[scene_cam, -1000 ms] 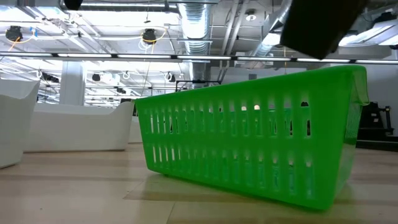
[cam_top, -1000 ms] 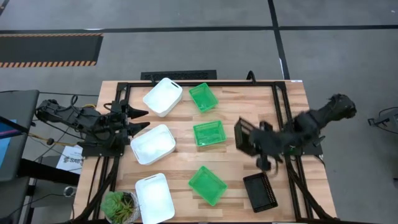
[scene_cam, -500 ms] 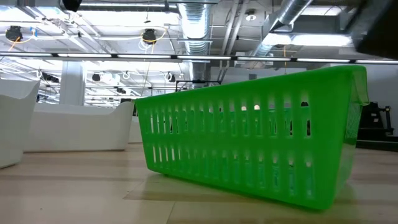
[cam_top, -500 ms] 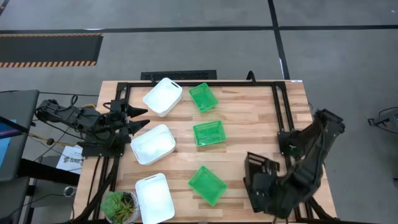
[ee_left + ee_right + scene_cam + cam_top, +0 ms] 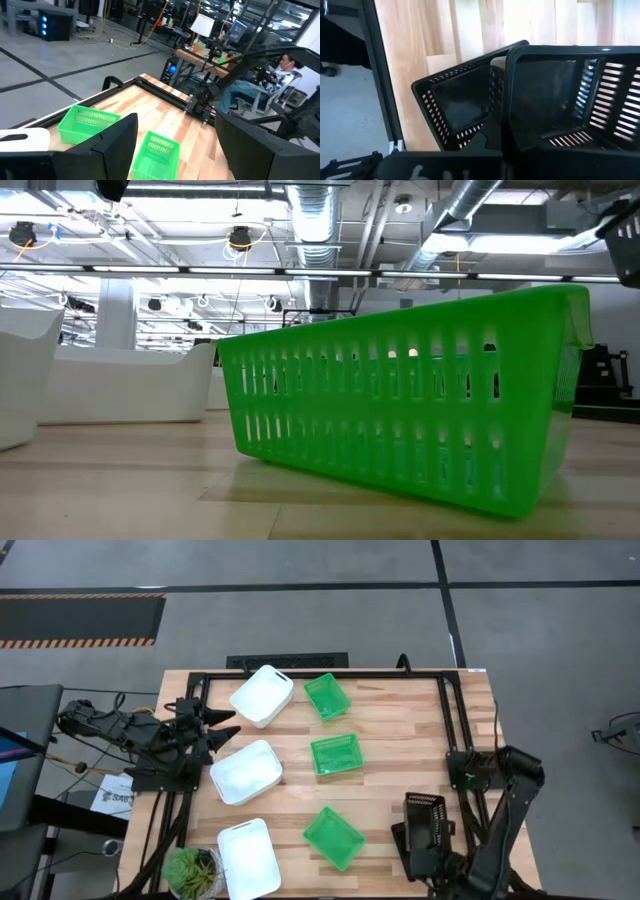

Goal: Stack baskets by color
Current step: Stack the top black bin on the bottom black bin

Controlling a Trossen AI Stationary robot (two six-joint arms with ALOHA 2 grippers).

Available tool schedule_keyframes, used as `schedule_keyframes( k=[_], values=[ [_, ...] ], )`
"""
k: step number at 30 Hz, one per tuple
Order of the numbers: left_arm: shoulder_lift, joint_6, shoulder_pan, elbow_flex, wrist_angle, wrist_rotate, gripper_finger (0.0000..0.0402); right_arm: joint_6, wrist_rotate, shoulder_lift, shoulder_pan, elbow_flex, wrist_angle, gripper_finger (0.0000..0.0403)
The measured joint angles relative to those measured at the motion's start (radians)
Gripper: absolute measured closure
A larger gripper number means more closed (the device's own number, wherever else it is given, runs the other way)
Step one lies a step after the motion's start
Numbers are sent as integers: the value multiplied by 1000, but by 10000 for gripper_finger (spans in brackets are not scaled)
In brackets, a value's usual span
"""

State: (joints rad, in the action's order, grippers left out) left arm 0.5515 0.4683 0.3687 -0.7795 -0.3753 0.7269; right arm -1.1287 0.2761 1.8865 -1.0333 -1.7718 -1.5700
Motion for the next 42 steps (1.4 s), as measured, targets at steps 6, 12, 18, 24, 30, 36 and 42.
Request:
schedule_keyframes(
  k=[6, 12, 18, 24, 30, 36, 42],
  values=[
    [20, 0, 0, 0, 0, 46, 148, -33, 29, -3, -35, 0, -1, 397],
    [49, 4, 0, 0, -1, 45, 148, -76, 36, -1, -57, 13, -1, 398],
    [68, 4, 0, 0, -1, 45, 148, -105, 38, 0, -60, 36, 5, 397],
    [71, 17, 0, 0, -1, 40, 148, -103, 40, 0, -60, 36, 40, 397],
    [71, 15, 0, 0, -1, 45, 148, -70, 41, 0, -58, 36, 93, 398],
    [71, 13, 0, 0, -1, 47, 148, 2, 41, 0, -43, 36, 116, 398],
    [71, 28, 0, 0, -1, 47, 148, 85, 41, 0, -44, 37, 116, 398]
  ],
)
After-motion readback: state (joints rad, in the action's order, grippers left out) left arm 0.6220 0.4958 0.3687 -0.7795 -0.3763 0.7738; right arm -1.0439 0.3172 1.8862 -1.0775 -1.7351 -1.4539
